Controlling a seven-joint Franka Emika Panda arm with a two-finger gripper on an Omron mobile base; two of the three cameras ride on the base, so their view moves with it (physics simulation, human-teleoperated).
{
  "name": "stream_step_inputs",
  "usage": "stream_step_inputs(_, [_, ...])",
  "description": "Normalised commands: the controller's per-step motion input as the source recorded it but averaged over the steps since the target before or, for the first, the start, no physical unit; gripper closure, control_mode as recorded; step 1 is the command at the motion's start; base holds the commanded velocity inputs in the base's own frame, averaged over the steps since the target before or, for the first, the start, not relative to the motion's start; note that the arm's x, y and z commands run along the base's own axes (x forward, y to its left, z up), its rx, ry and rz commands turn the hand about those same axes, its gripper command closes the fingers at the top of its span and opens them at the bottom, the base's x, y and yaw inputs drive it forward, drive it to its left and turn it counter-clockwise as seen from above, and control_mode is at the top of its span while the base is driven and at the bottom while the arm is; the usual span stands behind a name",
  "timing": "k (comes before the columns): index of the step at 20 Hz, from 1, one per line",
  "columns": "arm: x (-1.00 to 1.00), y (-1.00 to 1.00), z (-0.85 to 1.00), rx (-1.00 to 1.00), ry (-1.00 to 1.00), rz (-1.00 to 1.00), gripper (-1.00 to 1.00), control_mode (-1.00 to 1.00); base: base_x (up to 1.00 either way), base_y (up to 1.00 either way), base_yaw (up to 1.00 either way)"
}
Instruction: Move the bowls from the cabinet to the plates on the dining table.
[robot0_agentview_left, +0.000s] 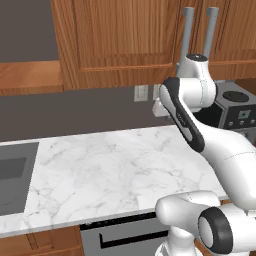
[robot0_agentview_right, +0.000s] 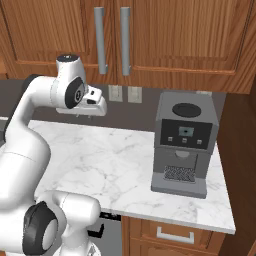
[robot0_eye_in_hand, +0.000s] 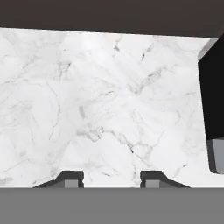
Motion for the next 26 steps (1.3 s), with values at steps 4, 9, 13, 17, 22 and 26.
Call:
stream_step_inputs(4, [0.00, 0.00, 0.09, 0.01, -0.09, 0.00, -1.00, -1.00, 0.00, 0.00, 0.00])
stream_step_inputs(9, [-0.14, -0.03, 0.45, 0.07, -0.26, 0.00, -1.00, -1.00, 0.00, 0.00, 0.00])
stream_step_inputs(13, [-0.10, 0.00, 0.59, 0.05, -0.34, 0.00, -1.00, -1.00, 0.00, 0.00, 0.00])
stream_step_inputs(17, [0.00, 0.00, 0.67, 0.03, -0.32, 0.00, -1.00, -1.00, 0.00, 0.00, 0.00])
stream_step_inputs(22, [0.09, 0.00, 0.57, 0.00, -0.20, 0.00, -1.00, -1.00, 0.00, 0.00, 0.00])
stream_step_inputs(26, [0.22, -0.05, 0.50, 0.00, -0.08, -0.01, -1.00, -1.00, 0.00, 0.00, 0.00])
